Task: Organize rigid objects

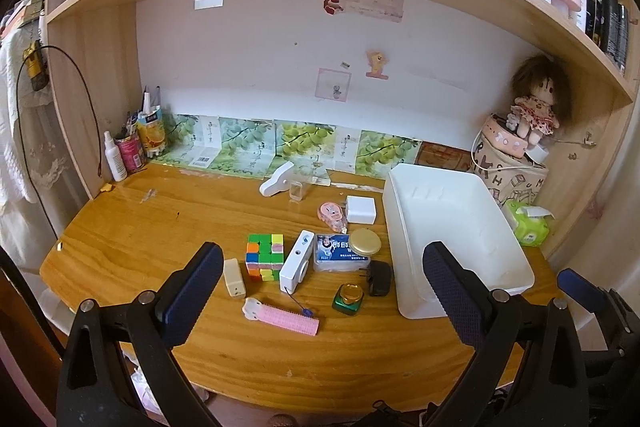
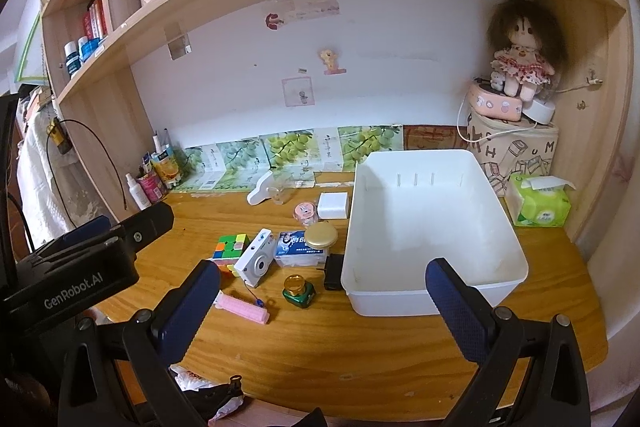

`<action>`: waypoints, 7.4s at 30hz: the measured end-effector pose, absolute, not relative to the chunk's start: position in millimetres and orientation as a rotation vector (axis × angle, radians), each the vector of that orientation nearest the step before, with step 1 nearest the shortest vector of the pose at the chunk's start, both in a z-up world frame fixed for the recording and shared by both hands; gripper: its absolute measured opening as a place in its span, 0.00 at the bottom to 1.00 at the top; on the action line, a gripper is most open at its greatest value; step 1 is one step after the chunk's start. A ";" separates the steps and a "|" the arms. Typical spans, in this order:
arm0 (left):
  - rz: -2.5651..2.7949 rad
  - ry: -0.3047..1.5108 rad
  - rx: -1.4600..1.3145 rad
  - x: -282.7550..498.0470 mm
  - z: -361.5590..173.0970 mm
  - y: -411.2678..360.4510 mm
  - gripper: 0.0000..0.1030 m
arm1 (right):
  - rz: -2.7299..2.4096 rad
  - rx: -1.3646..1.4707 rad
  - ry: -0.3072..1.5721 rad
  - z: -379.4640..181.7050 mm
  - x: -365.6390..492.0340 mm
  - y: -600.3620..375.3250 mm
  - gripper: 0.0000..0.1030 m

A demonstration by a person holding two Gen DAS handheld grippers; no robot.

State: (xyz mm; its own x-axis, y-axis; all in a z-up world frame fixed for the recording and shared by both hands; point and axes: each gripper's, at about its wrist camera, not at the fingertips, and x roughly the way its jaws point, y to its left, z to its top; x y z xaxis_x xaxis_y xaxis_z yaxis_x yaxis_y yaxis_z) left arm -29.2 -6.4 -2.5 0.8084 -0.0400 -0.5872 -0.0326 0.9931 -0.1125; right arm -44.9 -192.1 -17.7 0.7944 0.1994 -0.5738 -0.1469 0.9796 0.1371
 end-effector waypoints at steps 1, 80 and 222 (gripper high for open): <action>0.005 0.630 -0.120 -31.0 -3.6 -8.7 0.97 | 0.191 0.086 0.625 -17.9 -45.1 -193.7 1.00; -0.247 1.631 -0.089 169.9 -202.2 115.3 0.78 | -0.046 0.980 1.554 -233.8 100.8 -79.0 0.77; -0.475 0.633 -0.362 100.7 -45.0 -75.2 0.79 | 0.121 0.051 0.796 -36.8 89.1 -282.3 0.70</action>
